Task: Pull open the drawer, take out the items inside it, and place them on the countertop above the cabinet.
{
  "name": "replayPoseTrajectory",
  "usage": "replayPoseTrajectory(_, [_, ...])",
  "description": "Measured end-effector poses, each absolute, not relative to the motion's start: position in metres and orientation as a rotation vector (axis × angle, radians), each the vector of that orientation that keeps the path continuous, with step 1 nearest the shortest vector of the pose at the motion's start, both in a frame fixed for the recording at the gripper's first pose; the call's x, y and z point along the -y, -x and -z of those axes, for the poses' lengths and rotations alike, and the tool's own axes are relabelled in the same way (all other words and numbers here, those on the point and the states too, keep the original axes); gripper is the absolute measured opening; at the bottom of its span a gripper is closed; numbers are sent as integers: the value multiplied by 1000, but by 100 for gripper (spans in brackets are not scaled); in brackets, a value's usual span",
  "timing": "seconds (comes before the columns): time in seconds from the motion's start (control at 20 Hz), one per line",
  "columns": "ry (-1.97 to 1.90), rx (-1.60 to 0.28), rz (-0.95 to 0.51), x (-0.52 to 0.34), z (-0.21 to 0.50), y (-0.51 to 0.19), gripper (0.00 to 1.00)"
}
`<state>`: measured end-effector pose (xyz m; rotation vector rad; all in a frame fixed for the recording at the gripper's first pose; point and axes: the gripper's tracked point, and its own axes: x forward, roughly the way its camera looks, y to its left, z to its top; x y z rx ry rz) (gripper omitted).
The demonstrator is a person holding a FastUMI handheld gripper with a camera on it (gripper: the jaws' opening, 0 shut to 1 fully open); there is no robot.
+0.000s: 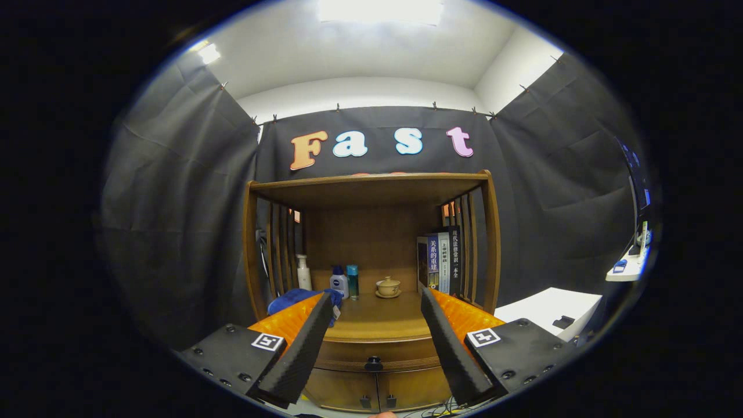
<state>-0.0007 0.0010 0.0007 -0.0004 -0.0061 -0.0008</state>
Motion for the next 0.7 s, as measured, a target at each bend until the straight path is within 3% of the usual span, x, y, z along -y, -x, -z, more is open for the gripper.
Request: replayPoseTrajectory(0.7, [1,-9,10,2,8,-11,99])
